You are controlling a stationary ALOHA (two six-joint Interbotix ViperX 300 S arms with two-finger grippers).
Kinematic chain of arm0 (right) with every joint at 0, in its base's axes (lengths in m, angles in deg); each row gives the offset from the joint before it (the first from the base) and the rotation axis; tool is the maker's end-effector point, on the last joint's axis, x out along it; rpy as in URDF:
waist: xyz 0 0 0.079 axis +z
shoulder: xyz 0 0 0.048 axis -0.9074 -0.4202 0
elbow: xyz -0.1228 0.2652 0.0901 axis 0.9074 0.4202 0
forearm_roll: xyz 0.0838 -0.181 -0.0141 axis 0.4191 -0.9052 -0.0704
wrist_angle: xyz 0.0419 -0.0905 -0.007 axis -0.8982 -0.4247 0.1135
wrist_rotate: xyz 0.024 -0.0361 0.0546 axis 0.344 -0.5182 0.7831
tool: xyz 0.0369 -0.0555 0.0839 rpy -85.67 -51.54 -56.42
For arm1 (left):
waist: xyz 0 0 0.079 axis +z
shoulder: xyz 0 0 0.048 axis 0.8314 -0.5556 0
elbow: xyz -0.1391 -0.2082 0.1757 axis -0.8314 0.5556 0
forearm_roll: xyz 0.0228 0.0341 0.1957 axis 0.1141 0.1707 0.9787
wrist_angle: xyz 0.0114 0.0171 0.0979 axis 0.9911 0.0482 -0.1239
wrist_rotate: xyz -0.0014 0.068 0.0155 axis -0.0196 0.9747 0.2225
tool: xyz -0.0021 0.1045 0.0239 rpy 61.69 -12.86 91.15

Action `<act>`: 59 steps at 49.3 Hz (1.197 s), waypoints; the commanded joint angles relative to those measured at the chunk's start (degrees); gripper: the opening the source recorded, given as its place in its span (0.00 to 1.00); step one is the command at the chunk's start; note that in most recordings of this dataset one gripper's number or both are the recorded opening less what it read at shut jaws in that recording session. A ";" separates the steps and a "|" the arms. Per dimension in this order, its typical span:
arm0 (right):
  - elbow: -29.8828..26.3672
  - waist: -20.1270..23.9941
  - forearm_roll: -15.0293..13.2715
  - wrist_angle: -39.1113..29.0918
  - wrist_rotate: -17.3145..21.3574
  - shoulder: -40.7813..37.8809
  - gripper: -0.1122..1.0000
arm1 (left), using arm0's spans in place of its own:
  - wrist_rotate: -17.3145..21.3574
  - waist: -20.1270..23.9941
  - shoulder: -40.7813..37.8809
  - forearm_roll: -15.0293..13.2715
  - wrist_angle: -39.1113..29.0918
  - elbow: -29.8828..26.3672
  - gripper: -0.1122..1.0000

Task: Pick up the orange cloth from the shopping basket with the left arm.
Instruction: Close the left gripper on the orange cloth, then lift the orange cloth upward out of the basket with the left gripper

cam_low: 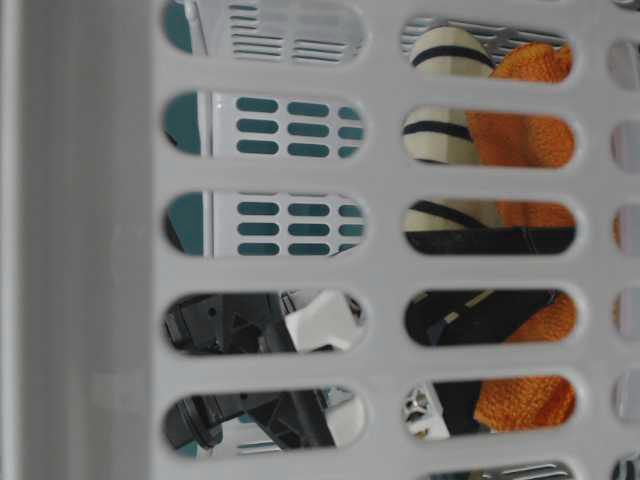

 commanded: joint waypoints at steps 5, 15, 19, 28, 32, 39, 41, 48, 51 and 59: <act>-0.35 -0.09 0.35 -0.26 0.00 -0.35 0.10 | -0.35 -0.09 -0.09 0.18 0.09 0.44 0.88; -0.35 -0.09 0.26 -0.44 0.09 -0.35 0.10 | 0.44 -0.18 -0.09 0.18 -0.18 0.70 0.55; -0.26 -0.09 0.26 -0.79 0.09 -0.35 0.10 | 0.62 -0.18 0.00 0.18 -0.18 0.79 0.37; -0.26 -0.09 0.35 -1.05 0.00 -0.35 0.10 | 0.70 0.00 1.14 0.18 -1.41 0.70 0.28; -0.26 -0.26 0.35 -1.05 0.00 -0.35 0.10 | 0.70 0.18 2.29 0.18 -3.25 0.18 0.28; -0.26 -0.62 0.35 -1.14 0.00 -0.35 0.10 | 0.70 0.53 5.27 0.26 -7.82 -2.64 0.28; -0.26 -0.79 0.35 -1.05 0.00 -0.35 0.10 | 0.70 0.79 6.15 0.18 -9.32 -3.87 0.28; -0.26 -0.79 0.35 -1.14 0.09 -0.35 0.10 | 0.97 1.23 8.26 0.18 -14.33 -9.05 0.28; -0.26 -0.88 0.35 -1.14 0.09 -0.35 0.10 | 1.14 1.23 8.88 0.18 -15.73 -11.60 0.28; -0.26 -0.88 0.35 -1.14 0.09 -0.35 0.10 | 1.14 0.97 9.67 0.26 -20.13 -19.95 0.28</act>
